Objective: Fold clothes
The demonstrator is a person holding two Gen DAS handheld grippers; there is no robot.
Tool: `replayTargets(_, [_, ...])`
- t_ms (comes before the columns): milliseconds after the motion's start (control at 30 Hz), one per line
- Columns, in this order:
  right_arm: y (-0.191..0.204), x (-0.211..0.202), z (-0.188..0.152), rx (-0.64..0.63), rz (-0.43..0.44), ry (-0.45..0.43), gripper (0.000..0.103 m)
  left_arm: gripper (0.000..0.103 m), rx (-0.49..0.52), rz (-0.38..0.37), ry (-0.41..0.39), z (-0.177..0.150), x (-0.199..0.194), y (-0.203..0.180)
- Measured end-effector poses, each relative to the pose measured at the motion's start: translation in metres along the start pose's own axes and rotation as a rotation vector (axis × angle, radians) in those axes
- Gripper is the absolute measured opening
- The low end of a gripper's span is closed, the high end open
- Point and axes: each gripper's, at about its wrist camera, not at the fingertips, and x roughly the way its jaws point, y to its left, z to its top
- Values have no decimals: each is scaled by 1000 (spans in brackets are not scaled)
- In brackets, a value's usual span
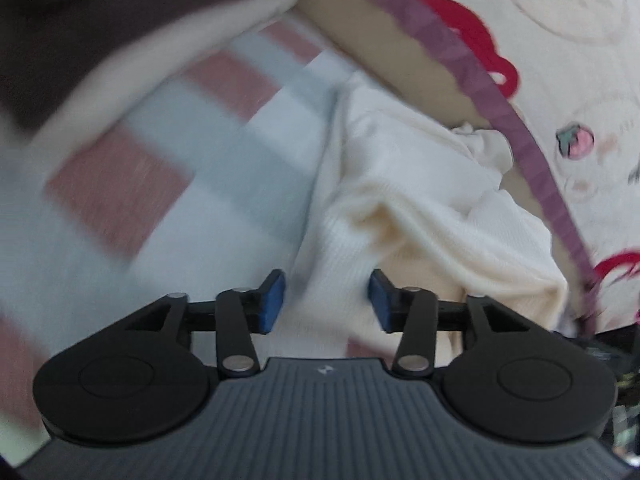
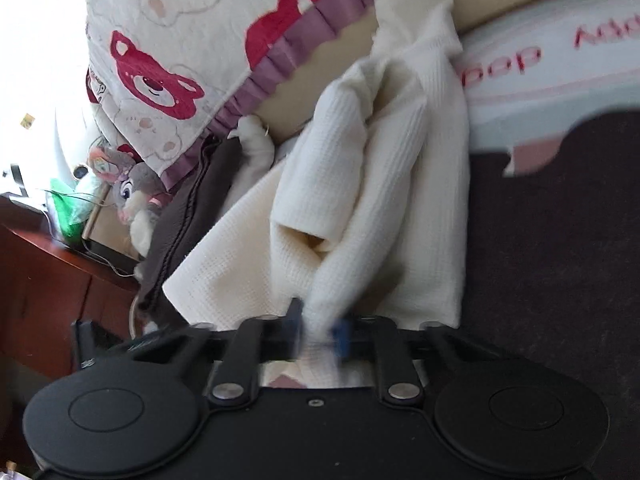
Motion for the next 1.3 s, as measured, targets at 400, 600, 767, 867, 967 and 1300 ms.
replayTargets(400, [8, -2, -25, -164, -100, 78, 41, 50, -73, -107, -59, -17, 24, -8])
replayTargets(600, [22, 11, -27, -347, -143, 98, 27, 51, 180, 30, -180, -28, 32, -42])
replayTargets(767, [24, -1, -20, -293, -96, 103, 20, 49, 79, 8, -248, -25, 33, -34])
replayTargets(867, [16, 4, -21, -297, -130, 148, 20, 27, 73, -10, -231, -18, 31, -26])
replayTargets(967, [14, 8, -20, -272, -137, 145, 28, 27, 156, 51, -230, -20, 35, -36])
replayTargets(1300, [24, 7, -24, -247, -125, 133, 18, 21, 394, 127, -213, -13, 38, -62])
